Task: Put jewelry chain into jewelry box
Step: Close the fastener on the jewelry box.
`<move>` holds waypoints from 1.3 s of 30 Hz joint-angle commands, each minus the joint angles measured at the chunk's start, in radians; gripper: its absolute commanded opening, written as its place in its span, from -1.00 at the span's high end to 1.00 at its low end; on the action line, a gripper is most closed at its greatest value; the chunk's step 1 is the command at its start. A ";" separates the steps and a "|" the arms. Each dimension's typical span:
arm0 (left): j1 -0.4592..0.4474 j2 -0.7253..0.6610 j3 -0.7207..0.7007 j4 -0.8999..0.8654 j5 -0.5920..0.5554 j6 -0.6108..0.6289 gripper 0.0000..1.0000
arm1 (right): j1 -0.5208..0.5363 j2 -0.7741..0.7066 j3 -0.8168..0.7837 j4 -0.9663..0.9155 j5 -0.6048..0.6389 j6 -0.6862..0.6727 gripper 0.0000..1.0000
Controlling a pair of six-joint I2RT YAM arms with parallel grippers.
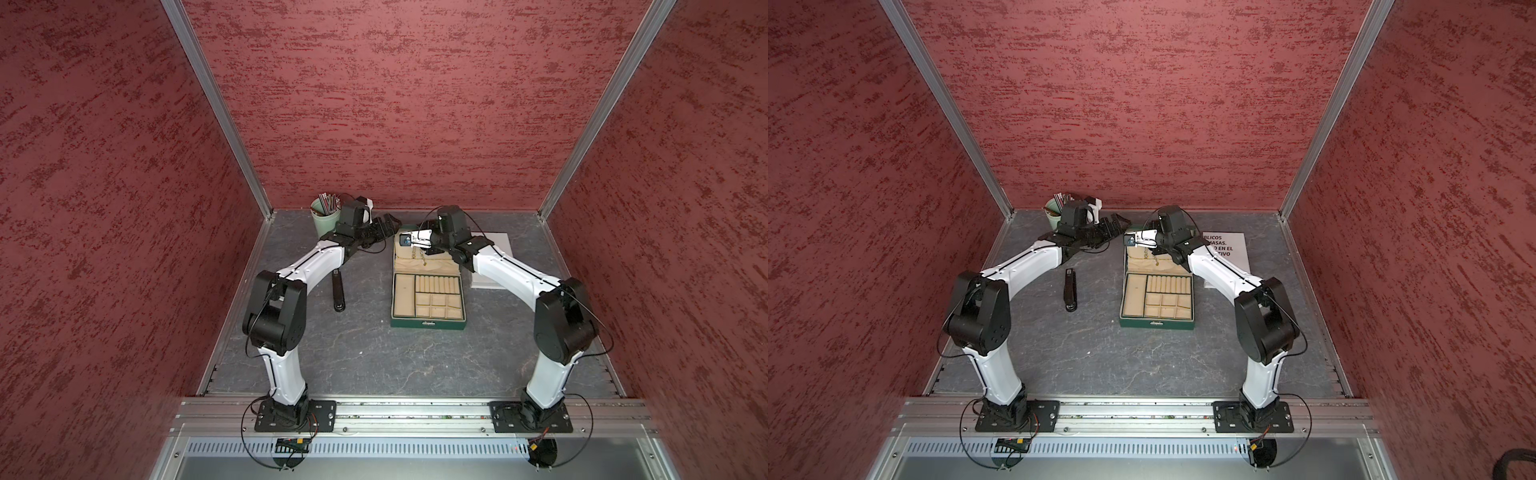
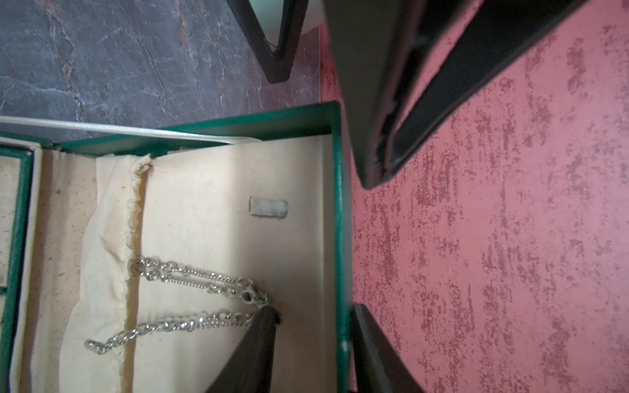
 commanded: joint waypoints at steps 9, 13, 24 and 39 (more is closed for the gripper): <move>0.002 0.014 0.003 0.006 0.012 0.010 -0.98 | 0.001 -0.007 0.006 -0.006 0.014 0.011 0.27; 0.002 0.013 0.000 0.008 0.011 0.011 -0.98 | 0.005 0.003 -0.006 0.007 0.025 0.012 0.30; 0.003 0.006 -0.012 0.016 0.013 0.011 -0.99 | 0.024 0.031 -0.036 0.055 0.068 0.012 0.34; 0.003 -0.013 -0.028 0.014 0.003 0.018 -0.98 | 0.028 0.006 -0.019 0.098 0.084 0.076 0.21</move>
